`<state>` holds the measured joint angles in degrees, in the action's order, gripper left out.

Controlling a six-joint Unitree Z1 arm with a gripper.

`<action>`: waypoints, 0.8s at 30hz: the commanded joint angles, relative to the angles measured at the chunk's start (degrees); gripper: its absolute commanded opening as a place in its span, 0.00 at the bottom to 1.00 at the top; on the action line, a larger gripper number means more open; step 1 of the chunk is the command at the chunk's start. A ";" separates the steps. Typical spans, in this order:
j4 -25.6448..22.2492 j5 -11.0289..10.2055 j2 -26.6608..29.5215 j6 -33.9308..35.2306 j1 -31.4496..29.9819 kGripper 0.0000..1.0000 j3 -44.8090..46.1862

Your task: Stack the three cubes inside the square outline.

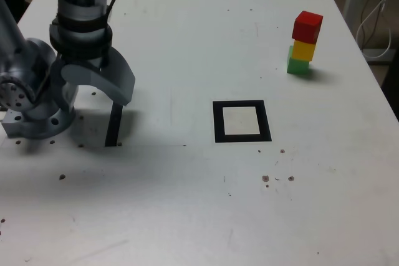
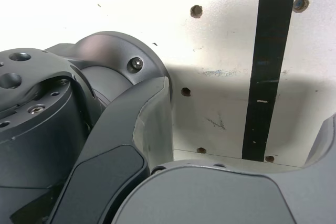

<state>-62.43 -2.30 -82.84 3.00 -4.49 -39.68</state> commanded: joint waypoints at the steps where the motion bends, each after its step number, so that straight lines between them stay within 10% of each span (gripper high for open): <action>1: -0.46 0.00 0.06 0.07 0.01 0.99 -0.13; 16: -5.38 0.37 1.71 -1.26 0.01 0.99 -5.11; 24: -14.23 -5.67 1.65 -6.45 0.01 0.99 -20.13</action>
<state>-75.67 -7.15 -80.64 -1.85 -4.49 -55.39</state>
